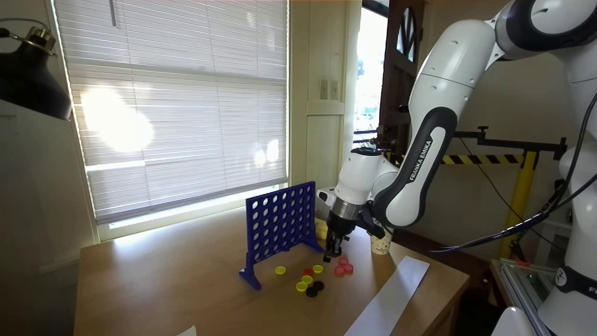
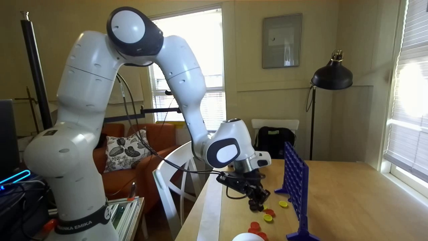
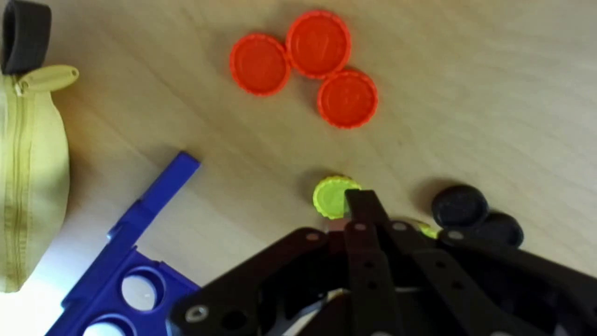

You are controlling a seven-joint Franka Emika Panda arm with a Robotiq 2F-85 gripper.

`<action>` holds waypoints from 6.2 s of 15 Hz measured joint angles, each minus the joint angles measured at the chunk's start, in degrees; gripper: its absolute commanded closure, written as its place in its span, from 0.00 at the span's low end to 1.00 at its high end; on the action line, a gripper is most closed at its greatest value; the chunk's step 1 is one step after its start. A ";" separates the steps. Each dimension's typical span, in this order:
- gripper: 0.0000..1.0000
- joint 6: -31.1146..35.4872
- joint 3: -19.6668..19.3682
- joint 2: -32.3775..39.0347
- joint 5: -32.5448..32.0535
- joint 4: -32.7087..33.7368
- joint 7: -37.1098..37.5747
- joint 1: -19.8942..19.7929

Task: Group up the circles in color sequence

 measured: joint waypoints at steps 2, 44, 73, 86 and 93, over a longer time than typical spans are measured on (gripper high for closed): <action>1.00 1.56 0.56 0.01 0.00 0.02 -0.11 -0.08; 1.00 -6.37 20.70 9.14 0.03 10.94 -12.69 -20.30; 1.00 -13.73 13.93 1.64 -0.23 4.27 -17.43 -15.23; 1.00 -3.45 12.23 1.34 -0.24 3.37 -17.15 -13.92; 1.00 -0.94 10.68 4.59 -0.24 4.35 -16.33 -13.59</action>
